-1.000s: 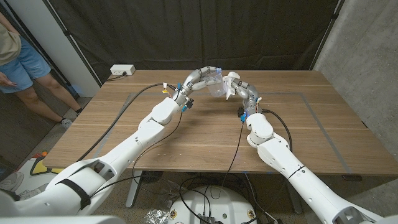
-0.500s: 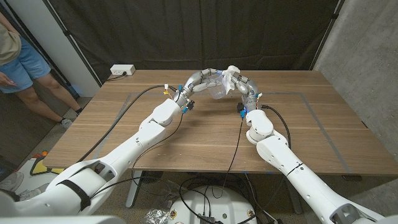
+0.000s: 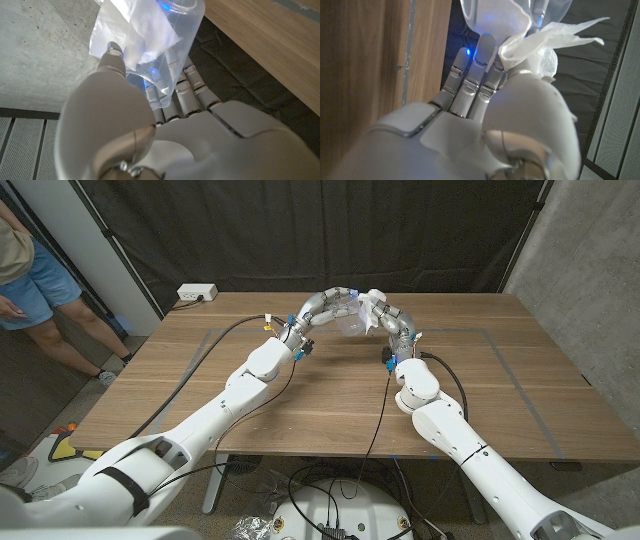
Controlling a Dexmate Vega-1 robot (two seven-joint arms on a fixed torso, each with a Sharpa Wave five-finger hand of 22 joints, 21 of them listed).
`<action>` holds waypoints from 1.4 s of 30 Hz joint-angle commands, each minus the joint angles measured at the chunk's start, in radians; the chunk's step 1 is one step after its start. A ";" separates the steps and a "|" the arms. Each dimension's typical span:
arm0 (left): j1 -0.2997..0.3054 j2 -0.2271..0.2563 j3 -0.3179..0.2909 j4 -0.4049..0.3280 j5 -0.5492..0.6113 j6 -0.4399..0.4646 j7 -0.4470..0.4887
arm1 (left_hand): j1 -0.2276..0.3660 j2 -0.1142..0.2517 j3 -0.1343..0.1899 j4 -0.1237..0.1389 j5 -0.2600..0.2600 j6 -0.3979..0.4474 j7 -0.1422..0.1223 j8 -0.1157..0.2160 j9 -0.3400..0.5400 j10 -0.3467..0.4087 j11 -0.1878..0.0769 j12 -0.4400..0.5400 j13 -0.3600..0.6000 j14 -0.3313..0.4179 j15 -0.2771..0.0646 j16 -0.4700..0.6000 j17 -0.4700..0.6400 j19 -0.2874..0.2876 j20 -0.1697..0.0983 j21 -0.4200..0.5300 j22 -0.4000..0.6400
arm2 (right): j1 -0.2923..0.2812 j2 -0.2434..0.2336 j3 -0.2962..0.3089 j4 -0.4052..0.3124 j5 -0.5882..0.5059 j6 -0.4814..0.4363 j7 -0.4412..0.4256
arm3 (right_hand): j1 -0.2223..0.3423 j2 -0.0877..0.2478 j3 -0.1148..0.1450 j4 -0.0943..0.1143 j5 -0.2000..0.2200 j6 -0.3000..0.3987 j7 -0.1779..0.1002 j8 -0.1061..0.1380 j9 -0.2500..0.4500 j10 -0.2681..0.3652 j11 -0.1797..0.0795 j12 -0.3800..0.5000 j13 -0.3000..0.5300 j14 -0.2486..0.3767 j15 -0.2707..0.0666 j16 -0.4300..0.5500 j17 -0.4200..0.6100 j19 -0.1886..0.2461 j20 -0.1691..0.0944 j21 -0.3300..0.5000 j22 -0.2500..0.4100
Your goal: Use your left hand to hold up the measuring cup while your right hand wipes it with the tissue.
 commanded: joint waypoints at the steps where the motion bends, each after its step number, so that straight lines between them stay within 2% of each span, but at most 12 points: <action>1: -0.010 -0.009 -0.009 0.004 0.011 -0.028 0.018 | 0.019 0.019 0.007 -0.001 -0.005 0.004 0.002 0.004 0.004 0.026 -0.025 0.001 0.005 0.089 -0.187 0.005 0.003 -0.003 -0.034 0.007 0.001 | -0.022 -0.018 0.000 -0.018 0.036 -0.053 -0.003 | 0.006 0.003 -0.001 0.001 -0.001 0.021 0.010 0.005 0.136 0.006 -0.002 -0.001 0.005 0.013 -0.054 -0.003 0.005 0.002 -0.087 0.008 0.002; 9: -0.008 -0.002 -0.014 -0.012 0.020 -0.024 0.029 | 0.019 0.019 0.008 -0.001 -0.005 0.002 0.005 0.004 0.004 0.026 -0.025 0.000 0.005 0.089 -0.187 0.005 0.004 -0.005 -0.035 0.009 0.001 | -0.029 -0.035 -0.002 -0.021 0.042 -0.070 -0.004 | 0.007 0.003 -0.002 0.002 -0.001 0.020 0.014 0.002 0.139 0.010 -0.001 -0.004 0.005 0.014 -0.054 -0.006 0.004 0.005 -0.087 0.008 0.001; 16: -0.005 0.006 -0.016 -0.024 0.023 -0.015 0.030 | 0.018 0.019 0.009 -0.001 -0.005 0.003 0.004 0.004 0.004 0.026 -0.023 0.000 0.006 0.089 -0.187 0.004 0.004 -0.006 -0.035 0.011 0.001 | -0.023 -0.046 -0.004 -0.008 -0.019 -0.072 -0.054 | 0.008 0.003 -0.003 0.002 -0.001 0.021 0.013 0.000 0.142 0.008 -0.001 -0.007 0.007 0.011 -0.054 -0.012 0.002 0.004 -0.087 0.007 0.000; 25: 0.020 0.054 -0.026 -0.089 0.047 0.045 0.050 | 0.016 0.019 0.010 0.001 -0.005 0.003 0.003 0.004 0.005 0.027 -0.024 -0.001 0.007 0.089 -0.187 0.004 0.005 -0.008 -0.034 0.014 0.001 | 0.015 -0.085 -0.035 0.018 -0.269 -0.071 -0.174 | 0.007 0.004 -0.004 0.004 -0.001 0.019 0.011 -0.003 0.144 0.005 -0.002 -0.010 0.013 0.011 -0.054 -0.012 0.006 0.001 -0.089 0.004 0.000; 34: 0.057 0.118 -0.044 -0.173 0.074 0.129 0.078 | 0.014 0.019 0.011 0.002 -0.005 0.000 0.004 0.003 0.005 0.026 -0.020 -0.002 0.006 0.088 -0.186 0.005 0.005 -0.009 -0.032 0.017 0.001 | 0.036 -0.094 -0.048 0.041 -0.414 -0.087 -0.225 | 0.006 0.005 -0.005 0.006 -0.001 0.021 0.009 -0.006 0.146 0.006 -0.002 -0.013 0.016 0.008 -0.054 -0.017 0.006 -0.001 -0.092 0.001 -0.001; 42: 0.084 0.173 -0.054 -0.237 0.097 0.194 0.091 | 0.011 0.017 0.011 0.003 -0.005 -0.002 0.003 0.002 0.006 0.022 -0.022 -0.006 0.005 0.088 -0.186 0.005 0.006 -0.011 -0.033 0.020 0.000 | 0.066 -0.133 -0.089 0.049 -0.607 -0.151 -0.272 | 0.005 0.005 -0.007 0.008 -0.002 0.019 0.005 -0.010 0.146 0.006 -0.004 -0.017 0.017 0.009 -0.054 -0.018 0.010 -0.004 -0.094 -0.004 -0.001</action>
